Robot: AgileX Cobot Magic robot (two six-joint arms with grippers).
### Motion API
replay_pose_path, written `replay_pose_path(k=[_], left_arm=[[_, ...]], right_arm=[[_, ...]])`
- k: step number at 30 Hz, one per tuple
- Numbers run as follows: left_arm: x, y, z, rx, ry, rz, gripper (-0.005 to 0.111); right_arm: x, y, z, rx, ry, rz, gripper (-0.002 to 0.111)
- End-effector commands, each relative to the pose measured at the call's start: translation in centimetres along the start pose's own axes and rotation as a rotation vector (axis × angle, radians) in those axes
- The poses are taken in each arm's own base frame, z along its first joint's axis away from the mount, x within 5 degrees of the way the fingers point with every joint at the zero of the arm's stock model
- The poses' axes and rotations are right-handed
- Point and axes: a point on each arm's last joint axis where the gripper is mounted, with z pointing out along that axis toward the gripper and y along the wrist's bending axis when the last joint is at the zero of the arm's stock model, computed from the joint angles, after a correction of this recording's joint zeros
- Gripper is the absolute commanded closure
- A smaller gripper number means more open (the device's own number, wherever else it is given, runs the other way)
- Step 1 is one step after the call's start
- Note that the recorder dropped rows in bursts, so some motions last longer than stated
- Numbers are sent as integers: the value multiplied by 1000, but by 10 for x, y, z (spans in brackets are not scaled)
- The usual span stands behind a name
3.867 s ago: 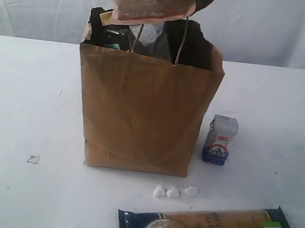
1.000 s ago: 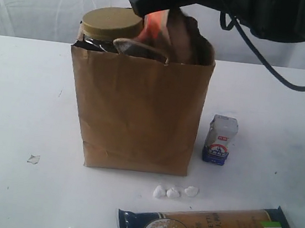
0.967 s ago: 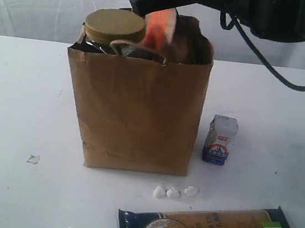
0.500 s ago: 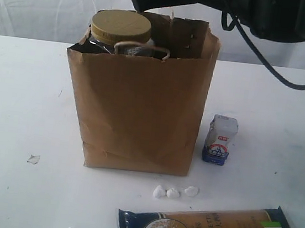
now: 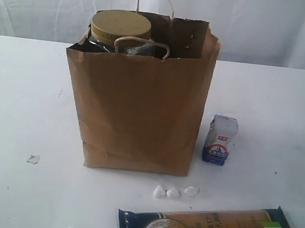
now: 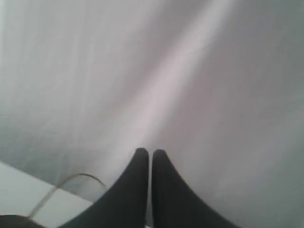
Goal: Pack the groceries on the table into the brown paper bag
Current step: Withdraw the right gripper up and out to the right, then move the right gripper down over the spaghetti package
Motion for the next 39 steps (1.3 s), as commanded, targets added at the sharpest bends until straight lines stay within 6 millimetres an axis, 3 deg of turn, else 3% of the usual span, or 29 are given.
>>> replay_pose_path(k=[1,6,13,16,19,23,28,29,30,34,36,39], left_arm=[[-3,0,0,2,-42,-20,107],[-4,0,0,1,-53,-22,107],[4,-1,0,13,32,-25,107],[5,-1,0,14,39,-23,107],[3,-1,0,12,23,-23,107],[3,-1,0,12,23,-23,107],[3,-1,0,12,22,-21,107],[3,-1,0,12,22,-21,107],[3,-1,0,12,22,-21,107],[3,-1,0,12,22,-21,107],[3,-1,0,12,22,-21,107],[3,-1,0,12,22,-21,107]], right_arm=[[12,-47,-40,362,198,-146,108],[62,-70,-71,574,426,-289,108],[152,-60,-87,483,656,-471,108],[180,-60,-97,455,721,-489,108],[189,-56,-100,403,712,-439,108],[185,-41,-97,240,598,-235,108],[167,-7,-99,-107,441,168,108],[164,1,-101,-170,434,318,108],[165,2,-102,-176,442,358,108],[196,-3,-112,-179,530,387,108],[204,-17,-112,-127,544,396,108],[210,-38,-113,-141,613,264,108]])
